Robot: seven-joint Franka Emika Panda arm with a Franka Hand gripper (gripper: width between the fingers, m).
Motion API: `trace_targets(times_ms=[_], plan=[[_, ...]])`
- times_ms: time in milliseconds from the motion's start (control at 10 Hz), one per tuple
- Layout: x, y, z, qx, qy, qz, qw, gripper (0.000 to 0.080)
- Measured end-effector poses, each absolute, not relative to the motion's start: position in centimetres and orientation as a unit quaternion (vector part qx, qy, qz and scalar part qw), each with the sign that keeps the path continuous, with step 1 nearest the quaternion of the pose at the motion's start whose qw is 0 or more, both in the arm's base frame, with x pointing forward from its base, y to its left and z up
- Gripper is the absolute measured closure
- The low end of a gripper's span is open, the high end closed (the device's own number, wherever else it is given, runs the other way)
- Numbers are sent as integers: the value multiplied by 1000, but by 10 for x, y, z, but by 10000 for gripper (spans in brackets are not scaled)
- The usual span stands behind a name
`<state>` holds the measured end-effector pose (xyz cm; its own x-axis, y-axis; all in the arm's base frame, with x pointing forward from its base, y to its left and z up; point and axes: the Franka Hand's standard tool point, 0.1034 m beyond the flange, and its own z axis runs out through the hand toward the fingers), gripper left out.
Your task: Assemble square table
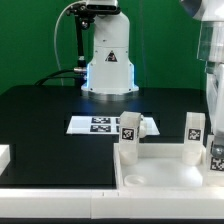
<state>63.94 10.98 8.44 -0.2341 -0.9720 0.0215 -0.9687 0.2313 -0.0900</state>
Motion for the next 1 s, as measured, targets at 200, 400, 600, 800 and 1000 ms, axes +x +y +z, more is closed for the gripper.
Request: trace_targets(times_ms=[200, 400, 600, 800, 1000], plan=[[640, 106, 119, -633, 771, -45, 52, 194], [643, 99, 144, -635, 768, -49, 72, 160], [642, 100, 140, -636, 767, -48, 69, 152], [642, 100, 140, -636, 767, -48, 68, 151], [641, 97, 141, -656, 750, -50, 68, 151]])
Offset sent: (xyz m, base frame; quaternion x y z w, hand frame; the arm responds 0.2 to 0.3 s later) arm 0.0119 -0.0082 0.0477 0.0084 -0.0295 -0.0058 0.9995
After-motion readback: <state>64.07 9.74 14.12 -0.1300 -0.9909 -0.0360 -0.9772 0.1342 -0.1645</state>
